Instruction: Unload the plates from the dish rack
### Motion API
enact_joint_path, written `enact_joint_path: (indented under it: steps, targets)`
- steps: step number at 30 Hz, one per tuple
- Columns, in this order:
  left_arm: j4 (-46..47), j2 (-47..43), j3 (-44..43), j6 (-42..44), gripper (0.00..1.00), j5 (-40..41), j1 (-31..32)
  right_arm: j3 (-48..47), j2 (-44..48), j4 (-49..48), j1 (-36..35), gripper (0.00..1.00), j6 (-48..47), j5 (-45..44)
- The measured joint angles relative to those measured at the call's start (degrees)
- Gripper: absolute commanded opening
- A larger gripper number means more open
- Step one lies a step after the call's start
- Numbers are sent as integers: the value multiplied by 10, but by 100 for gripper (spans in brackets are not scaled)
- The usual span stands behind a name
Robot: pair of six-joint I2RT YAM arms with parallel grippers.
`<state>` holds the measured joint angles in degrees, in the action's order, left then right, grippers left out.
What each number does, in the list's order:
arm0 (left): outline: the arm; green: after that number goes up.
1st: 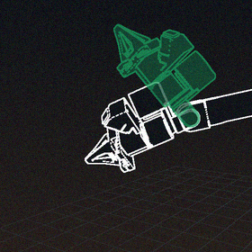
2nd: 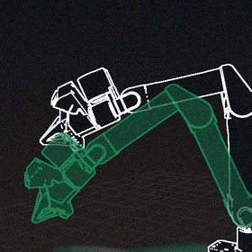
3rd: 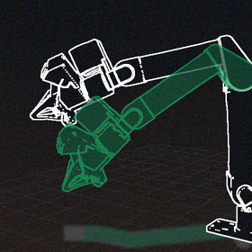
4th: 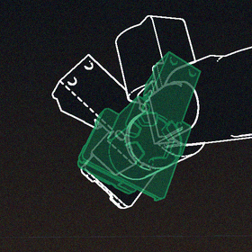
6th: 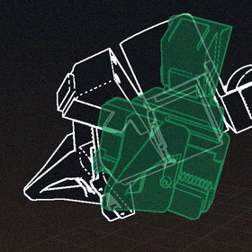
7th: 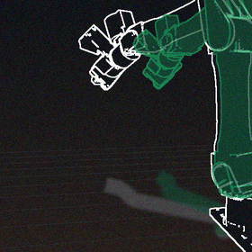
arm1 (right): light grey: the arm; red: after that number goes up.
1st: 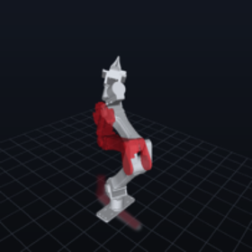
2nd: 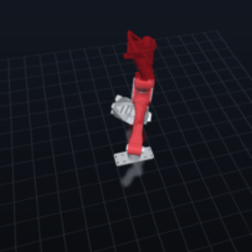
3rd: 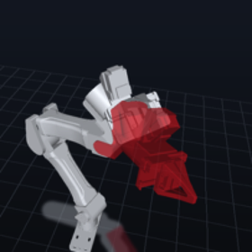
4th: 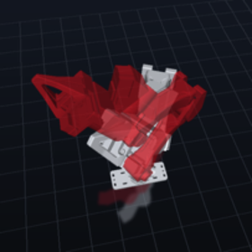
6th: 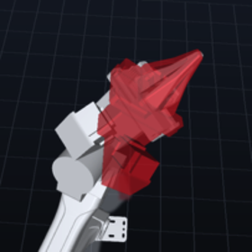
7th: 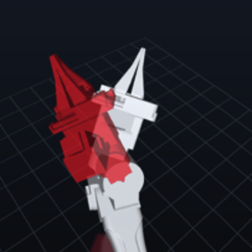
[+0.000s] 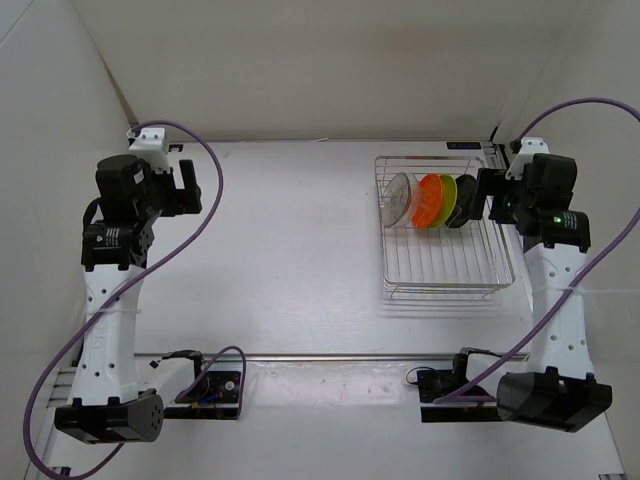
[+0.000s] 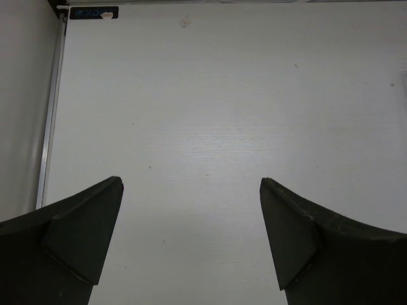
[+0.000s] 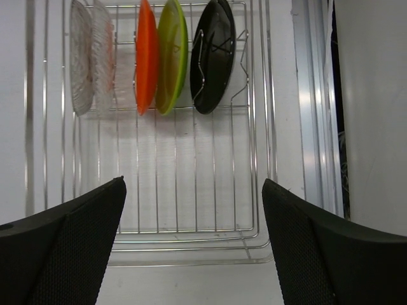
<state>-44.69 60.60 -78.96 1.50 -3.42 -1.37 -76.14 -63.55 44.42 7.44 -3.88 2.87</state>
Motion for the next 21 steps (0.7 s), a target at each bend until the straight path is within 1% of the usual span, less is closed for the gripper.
enact_joint_path:
  steps: [4, 7, 8, 9, 14, 19, 21]
  targets:
    - [2, -9, 4, 0, 100, 1, 0, -1, -34, -18, 0, 92, -18, -30]
    - [1, -9, 4, 0, 100, 2, 0, -20, -73, -29, 0, 92, -29, -48]
    - [1, -9, 4, 1, 100, 2, 0, -30, -90, -35, 0, 97, -32, -55]
    - [1, -9, 4, 2, 100, 3, 0, -41, -109, -40, 0, 100, -33, -62]
    - [1, -9, 5, 3, 100, 5, 0, -115, -217, -57, 0, 100, -41, -105]
    - [1, -9, 7, 7, 100, 5, 0, -156, -298, -69, 4, 100, -42, -113]
    - [1, -8, 8, 8, 100, 8, 0, -170, -321, -70, 4, 98, -43, -110]
